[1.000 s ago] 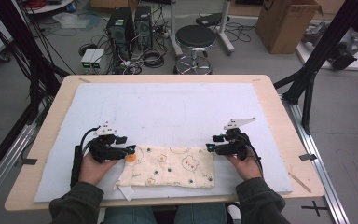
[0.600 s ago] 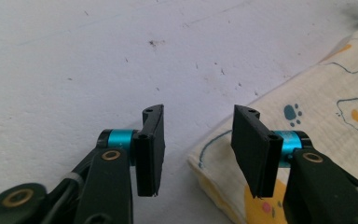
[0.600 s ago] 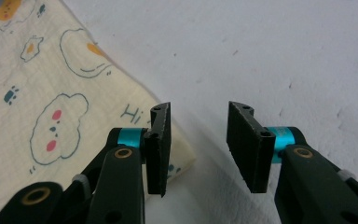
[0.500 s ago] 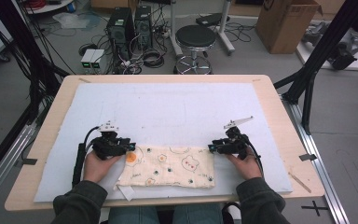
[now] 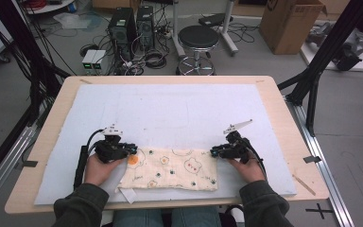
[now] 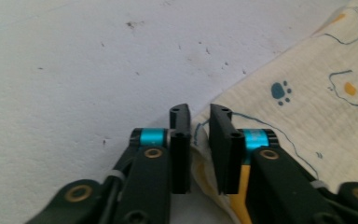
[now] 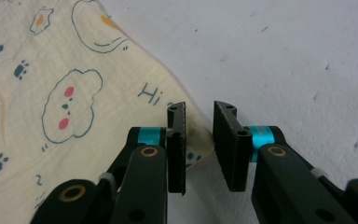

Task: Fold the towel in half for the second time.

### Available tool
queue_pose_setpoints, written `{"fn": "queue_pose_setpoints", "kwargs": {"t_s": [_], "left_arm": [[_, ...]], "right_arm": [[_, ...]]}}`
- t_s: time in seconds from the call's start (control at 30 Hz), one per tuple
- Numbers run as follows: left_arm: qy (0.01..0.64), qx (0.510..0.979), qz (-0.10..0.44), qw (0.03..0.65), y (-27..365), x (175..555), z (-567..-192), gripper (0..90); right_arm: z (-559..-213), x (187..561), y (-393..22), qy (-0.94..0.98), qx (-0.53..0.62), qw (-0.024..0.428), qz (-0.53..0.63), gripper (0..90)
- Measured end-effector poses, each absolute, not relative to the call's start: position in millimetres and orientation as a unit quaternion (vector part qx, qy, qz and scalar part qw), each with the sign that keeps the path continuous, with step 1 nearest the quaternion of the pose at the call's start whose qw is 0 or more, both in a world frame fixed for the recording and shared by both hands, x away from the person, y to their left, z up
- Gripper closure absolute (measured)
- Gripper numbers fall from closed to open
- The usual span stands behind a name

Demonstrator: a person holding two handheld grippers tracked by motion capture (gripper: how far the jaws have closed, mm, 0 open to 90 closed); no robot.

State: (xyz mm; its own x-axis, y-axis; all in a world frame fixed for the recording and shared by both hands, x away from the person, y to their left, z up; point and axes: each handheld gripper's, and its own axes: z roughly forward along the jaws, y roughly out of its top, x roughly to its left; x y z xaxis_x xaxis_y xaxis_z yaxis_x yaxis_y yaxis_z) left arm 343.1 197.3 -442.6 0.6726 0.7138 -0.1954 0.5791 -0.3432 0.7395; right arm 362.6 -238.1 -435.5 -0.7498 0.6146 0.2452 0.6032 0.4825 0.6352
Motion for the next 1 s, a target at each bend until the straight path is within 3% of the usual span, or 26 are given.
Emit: {"fn": "queue_pose_setpoints", "kwargs": {"t_s": [0.2,0.8,1.0], "left_arm": [[0.394,0.819,0.093,0.407,195.2,340.4,-440.6,84.5],[0.424,0.784,0.152,0.427,206.0,359.6,-418.9,85.4],[0.431,0.776,0.164,0.431,210.1,366.6,-424.2,85.4]], "right_arm": [[-436.2,362.8,-237.5,0.863,0.347,-0.008,0.368,85.2],[-413.7,403.5,-227.4,0.850,0.355,0.025,0.389,85.8],[-423.8,418.7,-226.9,0.838,0.372,0.019,0.399,85.8]]}}
